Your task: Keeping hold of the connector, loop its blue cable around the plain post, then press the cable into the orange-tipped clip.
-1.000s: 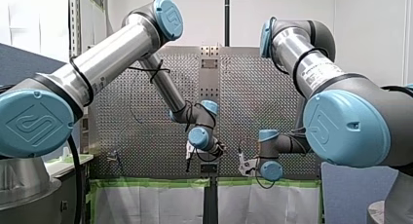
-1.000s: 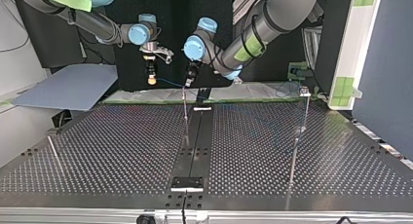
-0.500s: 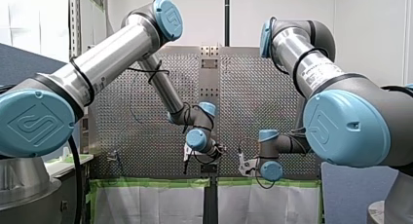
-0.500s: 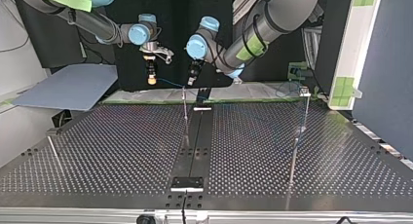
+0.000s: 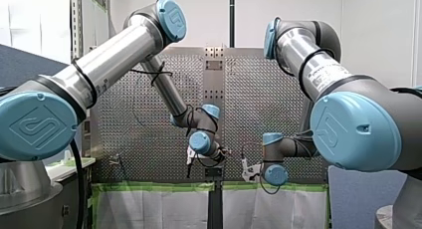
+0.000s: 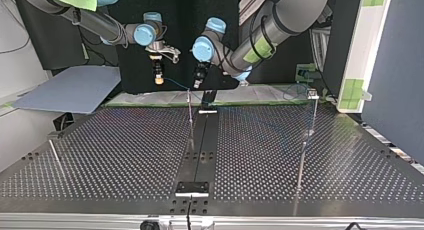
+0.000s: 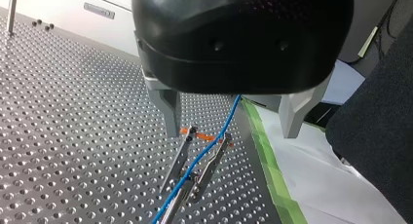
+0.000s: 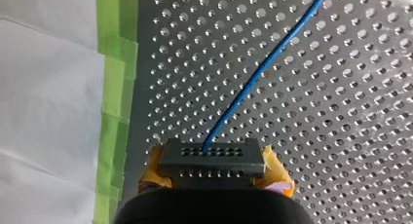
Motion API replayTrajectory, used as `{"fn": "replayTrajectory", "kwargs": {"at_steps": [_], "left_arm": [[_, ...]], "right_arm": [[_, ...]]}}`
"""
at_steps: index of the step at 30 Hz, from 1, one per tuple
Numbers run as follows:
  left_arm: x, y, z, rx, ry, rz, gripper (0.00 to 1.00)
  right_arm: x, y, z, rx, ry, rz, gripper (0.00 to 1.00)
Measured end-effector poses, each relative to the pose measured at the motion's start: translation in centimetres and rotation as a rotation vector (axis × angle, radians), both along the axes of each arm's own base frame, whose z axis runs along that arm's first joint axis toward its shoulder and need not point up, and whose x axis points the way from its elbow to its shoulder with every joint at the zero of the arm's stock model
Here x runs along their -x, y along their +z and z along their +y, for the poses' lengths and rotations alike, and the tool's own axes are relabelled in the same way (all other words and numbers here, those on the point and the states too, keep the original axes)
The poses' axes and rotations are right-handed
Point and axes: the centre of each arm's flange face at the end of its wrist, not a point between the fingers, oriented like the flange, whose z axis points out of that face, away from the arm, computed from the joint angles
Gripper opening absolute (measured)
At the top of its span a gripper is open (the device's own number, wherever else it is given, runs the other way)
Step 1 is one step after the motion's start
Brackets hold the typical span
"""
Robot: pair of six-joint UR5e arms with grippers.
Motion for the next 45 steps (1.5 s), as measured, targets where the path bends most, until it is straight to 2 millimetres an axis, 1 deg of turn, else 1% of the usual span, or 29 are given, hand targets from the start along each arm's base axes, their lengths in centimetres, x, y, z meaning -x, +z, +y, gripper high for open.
{"fn": "replayTrajectory", "kwargs": {"at_steps": [3, 5, 11, 14, 26, 40, 45], "left_arm": [[-0.1, 0.0, 0.1, 0.000, 0.002, 0.000, 1.00], [-0.1, 0.0, 0.1, 0.000, 0.003, 0.000, 1.00], [-0.3, 0.0, 0.3, -0.001, 0.006, 0.001, 1.00], [-0.3, 0.0, 0.4, -0.002, 0.007, 0.002, 1.00], [-0.4, 0.0, 0.7, -0.015, 0.011, 0.008, 1.00], [-0.7, -0.1, 1.1, -0.022, 0.017, 0.011, 1.00], [-0.8, 0.0, 1.1, -0.019, 0.018, 0.007, 1.00]], "right_arm": [[0.0, 0.0, 0.0, -0.004, 0.000, 0.002, 0.00], [0.2, -0.5, 0.2, -0.017, -0.004, 0.007, 0.00], [0.9, -3.3, 1.0, -0.064, -0.011, 0.029, 0.00], [1.0, -4.0, 1.1, -0.075, -0.014, 0.033, 0.00], [1.7, -4.1, 0.1, -0.078, -0.065, 0.045, 0.00], [-0.6, -3.9, 0.6, -0.057, 0.057, 0.084, 0.00], [-1.0, -3.8, 0.8, -0.056, 0.076, 0.081, 0.00]]}}
